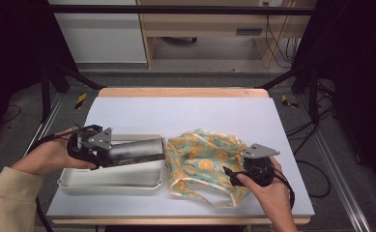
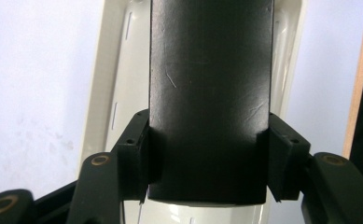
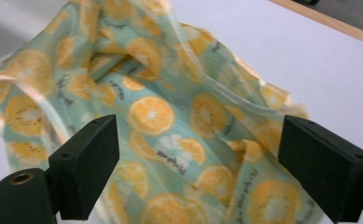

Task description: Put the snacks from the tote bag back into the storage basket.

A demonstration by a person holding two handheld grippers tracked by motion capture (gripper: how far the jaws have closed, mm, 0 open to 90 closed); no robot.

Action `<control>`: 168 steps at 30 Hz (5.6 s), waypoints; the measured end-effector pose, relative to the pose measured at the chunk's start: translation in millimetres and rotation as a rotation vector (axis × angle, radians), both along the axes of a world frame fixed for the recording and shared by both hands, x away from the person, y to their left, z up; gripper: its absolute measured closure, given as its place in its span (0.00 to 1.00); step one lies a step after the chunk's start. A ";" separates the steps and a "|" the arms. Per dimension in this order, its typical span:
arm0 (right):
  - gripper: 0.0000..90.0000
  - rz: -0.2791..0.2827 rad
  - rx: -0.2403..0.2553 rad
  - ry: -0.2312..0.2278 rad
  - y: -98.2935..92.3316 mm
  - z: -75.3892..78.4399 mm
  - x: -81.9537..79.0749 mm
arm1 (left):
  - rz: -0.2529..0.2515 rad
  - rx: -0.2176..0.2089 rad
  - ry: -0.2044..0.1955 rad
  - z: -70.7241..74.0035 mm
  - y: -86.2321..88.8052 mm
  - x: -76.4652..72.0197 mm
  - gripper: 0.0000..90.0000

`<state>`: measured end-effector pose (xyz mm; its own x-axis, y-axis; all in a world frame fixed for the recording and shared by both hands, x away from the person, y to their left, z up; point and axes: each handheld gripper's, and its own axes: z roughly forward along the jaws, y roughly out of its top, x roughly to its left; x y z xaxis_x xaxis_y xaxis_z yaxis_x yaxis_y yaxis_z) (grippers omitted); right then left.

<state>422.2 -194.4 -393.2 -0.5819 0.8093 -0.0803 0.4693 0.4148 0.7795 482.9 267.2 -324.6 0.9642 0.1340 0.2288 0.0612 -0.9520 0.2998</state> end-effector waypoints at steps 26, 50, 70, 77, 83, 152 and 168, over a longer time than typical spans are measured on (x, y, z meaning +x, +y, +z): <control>0.09 -0.313 0.121 -0.073 -75.6 -47.4 -10.1 | -0.036 0.015 -0.019 -6.1 18.7 8.5 0.48; 0.07 -0.389 0.169 -0.040 -92.0 -61.9 -21.6 | -0.064 0.032 0.033 -44.2 32.4 11.4 0.48; 0.07 -0.429 0.193 -0.074 -98.4 -58.7 -29.3 | -0.106 0.018 0.077 -68.1 23.2 12.0 0.48; 0.07 -0.433 0.178 -0.074 -99.1 -58.7 -29.6 | -0.115 0.004 0.087 -74.6 20.9 11.6 0.48; 0.07 -0.433 0.175 -0.068 -99.1 -59.2 -29.5 | -0.126 0.010 0.096 -76.8 19.1 11.7 0.48; 0.06 -0.408 0.161 -0.068 -95.0 -58.1 -30.0 | -0.009 -0.176 0.089 -67.9 23.0 14.1 0.17; 0.06 -0.404 0.164 -0.065 -93.9 -57.0 -30.5 | 0.006 -0.206 0.065 -57.4 8.9 6.0 0.11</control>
